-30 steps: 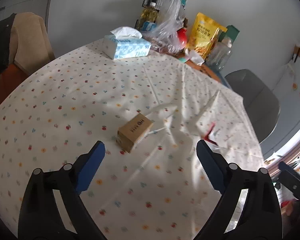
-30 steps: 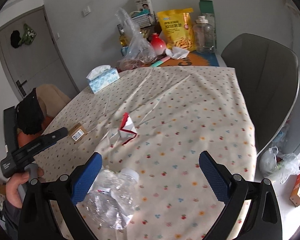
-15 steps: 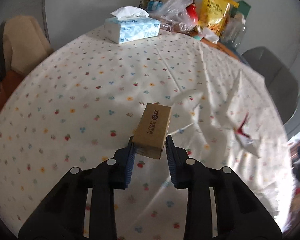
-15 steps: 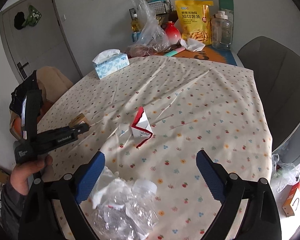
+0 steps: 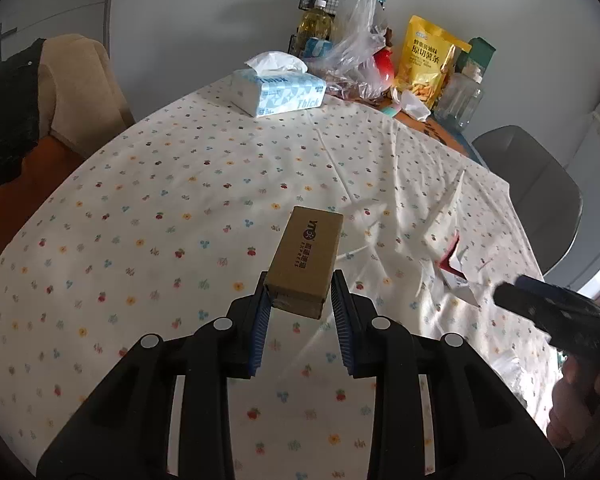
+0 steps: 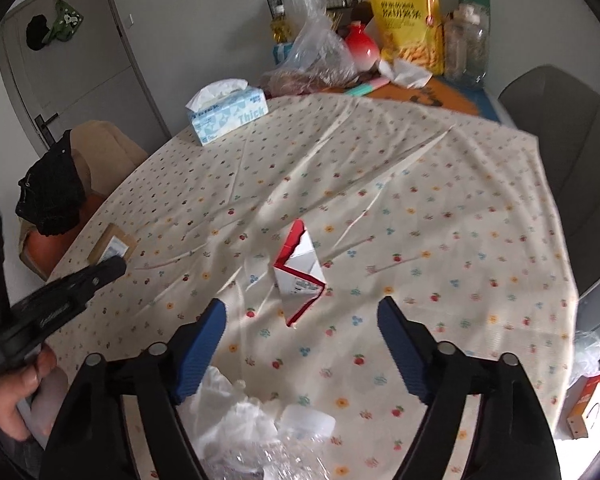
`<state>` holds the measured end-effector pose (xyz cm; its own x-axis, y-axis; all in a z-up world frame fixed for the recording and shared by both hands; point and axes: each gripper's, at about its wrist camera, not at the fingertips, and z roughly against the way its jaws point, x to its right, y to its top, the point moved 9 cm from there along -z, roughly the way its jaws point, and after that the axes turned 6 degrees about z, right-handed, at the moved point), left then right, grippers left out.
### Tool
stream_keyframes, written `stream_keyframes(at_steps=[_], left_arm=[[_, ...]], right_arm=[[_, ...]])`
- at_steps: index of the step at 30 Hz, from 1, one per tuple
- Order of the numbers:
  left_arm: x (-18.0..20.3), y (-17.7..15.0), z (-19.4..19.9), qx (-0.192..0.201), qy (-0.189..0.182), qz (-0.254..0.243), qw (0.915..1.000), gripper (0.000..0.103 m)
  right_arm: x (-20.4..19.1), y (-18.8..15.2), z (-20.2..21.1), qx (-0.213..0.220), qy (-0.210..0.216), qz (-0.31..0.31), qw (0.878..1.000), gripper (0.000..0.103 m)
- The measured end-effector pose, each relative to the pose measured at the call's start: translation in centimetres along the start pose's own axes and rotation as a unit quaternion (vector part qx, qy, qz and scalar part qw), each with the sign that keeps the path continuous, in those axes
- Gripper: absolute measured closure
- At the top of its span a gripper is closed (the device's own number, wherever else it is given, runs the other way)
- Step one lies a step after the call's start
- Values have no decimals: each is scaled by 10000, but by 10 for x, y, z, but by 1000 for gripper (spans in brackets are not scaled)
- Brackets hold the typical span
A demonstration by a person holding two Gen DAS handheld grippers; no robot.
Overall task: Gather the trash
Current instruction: 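Grasp the small brown cardboard box with the left tool while the right tool grasps the red-white paper packet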
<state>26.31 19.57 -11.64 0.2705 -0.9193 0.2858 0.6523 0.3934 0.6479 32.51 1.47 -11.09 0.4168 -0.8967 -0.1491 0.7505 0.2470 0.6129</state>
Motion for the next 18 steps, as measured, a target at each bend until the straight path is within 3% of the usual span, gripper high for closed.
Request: stream_keyframes(at_steps=[12,18], left_arm=[[-8,-14,15,64,-138,568,9983,73],[3,-22,20,118,-172,557,9982,73]], right_arm=[[-2,9,-42,-750,2,157,9971,43],[-6,-2,-60,-1142,-113,396,9926,51]])
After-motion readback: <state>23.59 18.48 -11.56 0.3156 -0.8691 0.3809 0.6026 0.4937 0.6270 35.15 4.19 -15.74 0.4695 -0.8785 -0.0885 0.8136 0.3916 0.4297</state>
